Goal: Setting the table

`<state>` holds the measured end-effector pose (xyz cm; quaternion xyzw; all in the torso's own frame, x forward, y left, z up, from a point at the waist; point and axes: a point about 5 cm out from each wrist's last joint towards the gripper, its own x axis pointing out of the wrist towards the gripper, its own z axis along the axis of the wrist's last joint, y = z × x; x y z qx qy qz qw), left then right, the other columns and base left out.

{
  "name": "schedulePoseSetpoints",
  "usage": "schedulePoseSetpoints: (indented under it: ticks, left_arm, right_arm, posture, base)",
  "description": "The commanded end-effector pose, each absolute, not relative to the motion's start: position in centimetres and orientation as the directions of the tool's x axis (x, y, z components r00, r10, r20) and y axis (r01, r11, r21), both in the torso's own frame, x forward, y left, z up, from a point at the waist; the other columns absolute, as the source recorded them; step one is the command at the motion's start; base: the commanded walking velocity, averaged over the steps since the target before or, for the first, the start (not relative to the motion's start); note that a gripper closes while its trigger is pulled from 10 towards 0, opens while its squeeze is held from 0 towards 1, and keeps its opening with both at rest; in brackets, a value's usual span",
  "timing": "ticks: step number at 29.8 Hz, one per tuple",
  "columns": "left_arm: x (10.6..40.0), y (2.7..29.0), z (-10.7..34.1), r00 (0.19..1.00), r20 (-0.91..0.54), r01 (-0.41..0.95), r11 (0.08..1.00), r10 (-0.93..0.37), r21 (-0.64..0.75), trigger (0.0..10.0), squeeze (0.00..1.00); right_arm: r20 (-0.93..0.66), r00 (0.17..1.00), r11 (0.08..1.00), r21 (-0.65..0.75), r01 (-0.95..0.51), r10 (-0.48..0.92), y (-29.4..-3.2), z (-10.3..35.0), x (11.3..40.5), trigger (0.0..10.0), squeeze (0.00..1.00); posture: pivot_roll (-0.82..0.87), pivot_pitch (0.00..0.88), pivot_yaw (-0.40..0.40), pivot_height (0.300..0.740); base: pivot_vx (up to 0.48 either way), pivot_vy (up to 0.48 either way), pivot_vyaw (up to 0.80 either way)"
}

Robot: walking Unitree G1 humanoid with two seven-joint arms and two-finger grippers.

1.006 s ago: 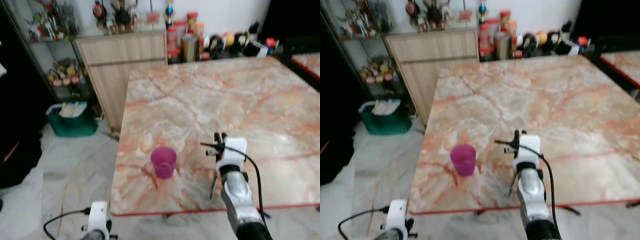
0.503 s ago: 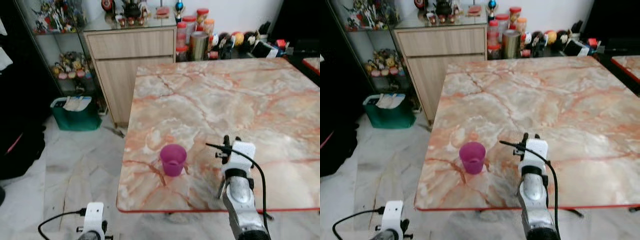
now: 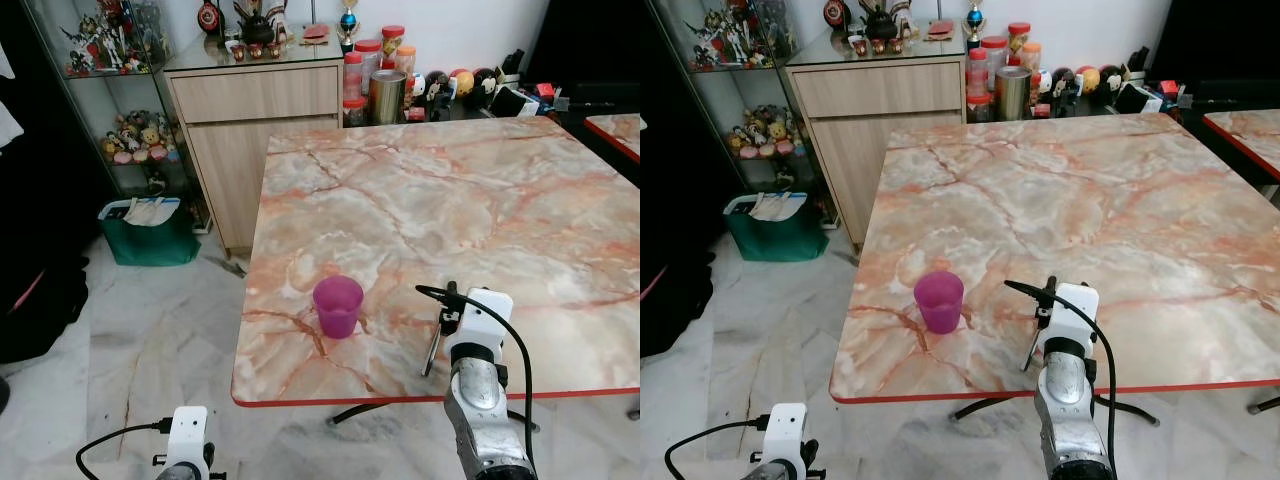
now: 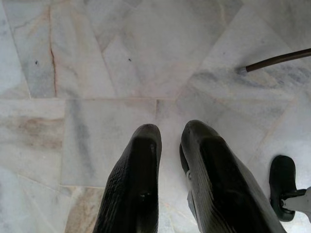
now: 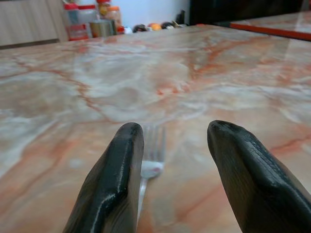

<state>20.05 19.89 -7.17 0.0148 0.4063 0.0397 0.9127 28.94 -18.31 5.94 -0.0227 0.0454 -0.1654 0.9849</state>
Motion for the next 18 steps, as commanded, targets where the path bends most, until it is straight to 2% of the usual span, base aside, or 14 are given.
schedulePoseSetpoints:
  ticks: [1, 18]
  left_arm:
    - [19.9, 20.0, -7.2, 0.662, -0.744, -0.068, 0.996, 0.087, 0.056, 10.0, 0.0]
    - [19.9, 19.9, -7.3, 0.656, -0.751, -0.061, 0.997, 0.079, 0.052, 10.0, 0.0]
  right_arm:
    - [-0.099, 0.941, 0.946, -0.051, 0.32, -0.324, -18.3, 6.0, 29.3, 10.0, 0.0]
    - [-0.233, 0.938, 0.966, -0.059, 0.25, -0.257, -16.6, 4.8, 30.4, 10.0, 0.0]
  posture:
    - [-0.09, 0.0, 0.042, 0.728]
    - [-0.08, 0.0, 0.036, 0.728]
  base:
    - [0.0, 0.0, 0.0]
    - [0.0, 0.0, 0.0]
